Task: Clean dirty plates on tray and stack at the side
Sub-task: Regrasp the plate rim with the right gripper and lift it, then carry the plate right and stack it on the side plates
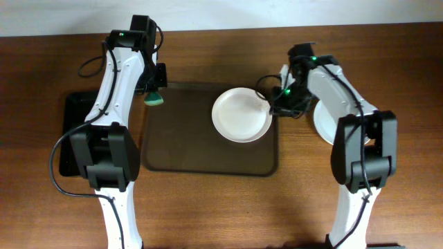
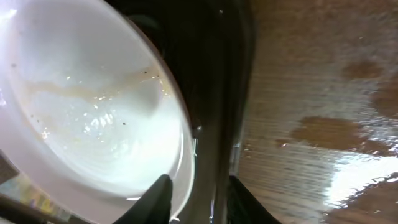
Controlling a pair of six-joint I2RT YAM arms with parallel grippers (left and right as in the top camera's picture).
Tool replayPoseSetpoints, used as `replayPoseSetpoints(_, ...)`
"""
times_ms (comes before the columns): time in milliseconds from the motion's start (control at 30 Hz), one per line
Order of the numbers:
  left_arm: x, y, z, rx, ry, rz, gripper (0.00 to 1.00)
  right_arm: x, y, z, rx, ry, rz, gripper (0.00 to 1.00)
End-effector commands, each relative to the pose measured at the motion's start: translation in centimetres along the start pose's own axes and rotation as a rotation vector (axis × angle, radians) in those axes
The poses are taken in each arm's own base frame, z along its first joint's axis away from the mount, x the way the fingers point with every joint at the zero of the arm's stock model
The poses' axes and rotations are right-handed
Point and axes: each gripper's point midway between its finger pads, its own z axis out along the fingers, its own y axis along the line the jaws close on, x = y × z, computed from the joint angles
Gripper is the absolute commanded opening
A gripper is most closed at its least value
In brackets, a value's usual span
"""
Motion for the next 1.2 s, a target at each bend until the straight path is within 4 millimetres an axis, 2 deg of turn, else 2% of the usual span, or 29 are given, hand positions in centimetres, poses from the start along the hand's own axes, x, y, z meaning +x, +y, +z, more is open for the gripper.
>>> replayPoseSetpoints(0, -0.1, -0.1, 0.3, 0.01, 0.003, -0.013, 0.01, -0.4, -0.1, -0.6, 0.203, -0.084, 0.1, 0.35)
replayPoseSetpoints(100, -0.1, -0.1, 0.3, 0.01, 0.003, -0.013, 0.0, -0.8, 0.6, 0.7, 0.248, -0.111, 0.093, 0.38)
replayPoseSetpoints(200, -0.1, -0.1, 0.3, 0.01, 0.003, -0.013, 0.01, -0.9, 0.0, 2.5, 0.261, -0.087, 0.095, 0.37)
replayPoseSetpoints(367, -0.1, -0.1, 0.3, 0.01, 0.002, -0.013, 0.01, -1.4, 1.0, 3.3, 0.201, -0.091, 0.085, 0.22)
replayPoseSetpoints(500, -0.2, -0.2, 0.3, 0.011, -0.002, -0.013, 0.01, -0.7, 1.6, 5.0, 0.19, -0.054, 0.073, 0.2)
replayPoseSetpoints(567, -0.3, -0.2, 0.3, 0.011, -0.006, -0.014, 0.0, -0.1, 2.1, 6.2, 0.195, -0.027, 0.039, 0.13)
replayPoseSetpoints(633, -0.3, -0.2, 0.3, 0.011, -0.006, -0.014, 0.01, 0.0, 2.4, 6.5, 0.199, -0.024, 0.019, 0.04)
replayPoseSetpoints(700, -0.3, -0.2, 0.3, 0.011, -0.006, -0.014, 0.01, 0.0, 2.4, 6.4, 0.199, -0.024, 0.02, 0.04)
replayPoseSetpoints(733, -0.3, -0.2, 0.3, 0.011, -0.006, -0.013, 0.01, 0.1, 2.4, 6.1, 0.205, -0.023, 0.015, 0.04)
replayPoseSetpoints(800, -0.3, -0.2, 0.3, 0.011, -0.006, -0.013, 0.0, -0.5, 1.8, 3.8, 0.28, -0.071, -0.022, 0.04)
replayPoseSetpoints(900, -0.3, -0.2, 0.3, 0.012, -0.007, -0.014, 0.0, -1.2, 0.4, -2.0, 0.475, -0.2, -0.045, 0.04)
replayPoseSetpoints(933, -0.4, -0.2, 0.3, 0.012, -0.01, -0.014, 0.01, -1.3, -0.1, -4.9, 0.579, -0.268, -0.059, 0.04)
replayPoseSetpoints(967, -0.5, -0.2, 0.3, 0.013, -0.012, -0.014, 0.01, -1.4, -0.2, -6.7, 0.647, -0.317, -0.073, 0.04)
replayPoseSetpoints(1067, -0.6, -0.2, 0.3, 0.013, -0.016, -0.014, 0.0, -1.6, 1.2, -10.2, 0.831, -0.452, -0.143, 0.04)
replayPoseSetpoints(1167, -0.5, -0.2, 0.3, 0.013, -0.015, -0.014, 0.0, -1.1, 4.1, -13.1, 1.059, -0.626, -0.222, 0.04)
